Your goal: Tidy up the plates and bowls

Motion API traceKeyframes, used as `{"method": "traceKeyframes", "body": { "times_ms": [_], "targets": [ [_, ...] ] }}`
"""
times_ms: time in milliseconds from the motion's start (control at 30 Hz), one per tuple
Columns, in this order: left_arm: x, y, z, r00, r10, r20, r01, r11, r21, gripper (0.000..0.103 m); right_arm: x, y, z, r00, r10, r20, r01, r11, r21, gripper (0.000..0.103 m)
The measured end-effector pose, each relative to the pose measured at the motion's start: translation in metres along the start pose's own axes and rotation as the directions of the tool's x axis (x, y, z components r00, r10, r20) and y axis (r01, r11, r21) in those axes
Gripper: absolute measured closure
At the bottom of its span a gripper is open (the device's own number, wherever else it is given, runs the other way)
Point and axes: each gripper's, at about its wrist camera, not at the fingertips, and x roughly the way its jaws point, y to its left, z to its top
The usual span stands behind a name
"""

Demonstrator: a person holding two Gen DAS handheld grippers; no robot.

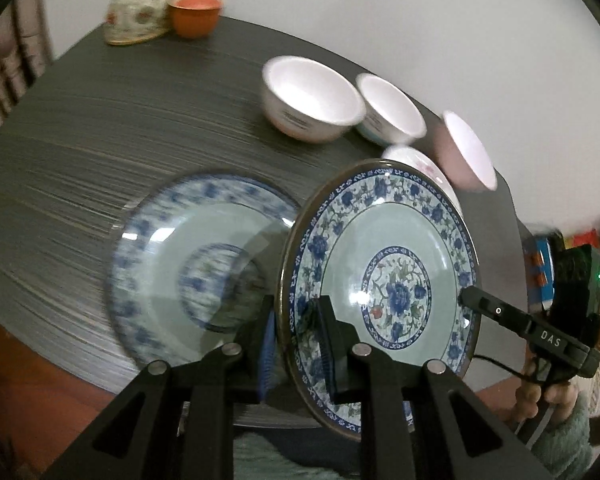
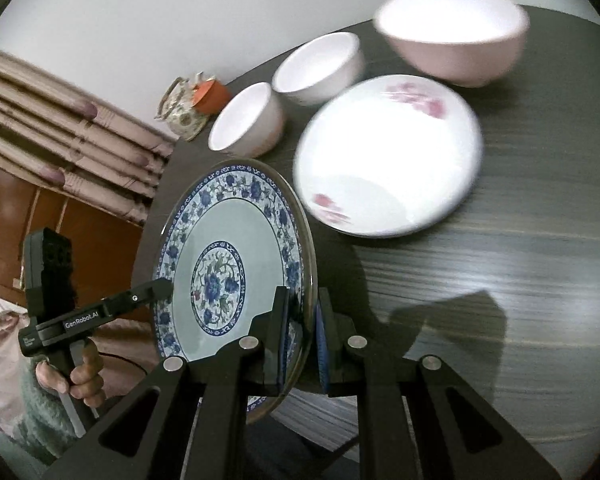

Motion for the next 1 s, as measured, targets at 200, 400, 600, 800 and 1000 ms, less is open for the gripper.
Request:
{"method": "traceKeyframes", "body": {
  "times_ms": [200, 400, 600, 800, 1000],
  "targets": [
    [-0.016, 0.049, 0.008, 0.999, 0.040, 0.029, -0.038, 0.997, -0.062, 0.083, 0.039, 0.042, 0.015, 0.999, 0.016, -0.042, -0.018, 0.999, -0.049, 0.090],
    [-0.008, 0.083, 0.010, 0.998, 0.066, 0.012, -0.064, 0.991, -0.122, 0.083, 0.078, 0.066, 0.017, 0.995, 0.006, -0.095, -0.013, 0.997, -0.070, 0.089],
    [0.008, 0.097, 0.012, 0.998, 0.063, -0.014, -0.064, 0.987, -0.151, 0.083, 0.100, 0.068, 0.016, 0.992, -0.009, -0.129, 0.001, 0.998, -0.060, 0.089],
    [0.020, 0.108, 0.017, 0.998, 0.055, -0.036, -0.061, 0.983, -0.174, 0.083, 0.113, 0.071, 0.019, 0.988, -0.029, -0.150, 0.021, 0.998, -0.057, 0.089],
    [0.022, 0.116, 0.016, 0.997, 0.056, -0.046, -0.063, 0.981, -0.182, 0.083, 0.121, 0.076, 0.020, 0.986, -0.048, -0.158, 0.039, 0.997, -0.061, 0.089]
  ]
}}
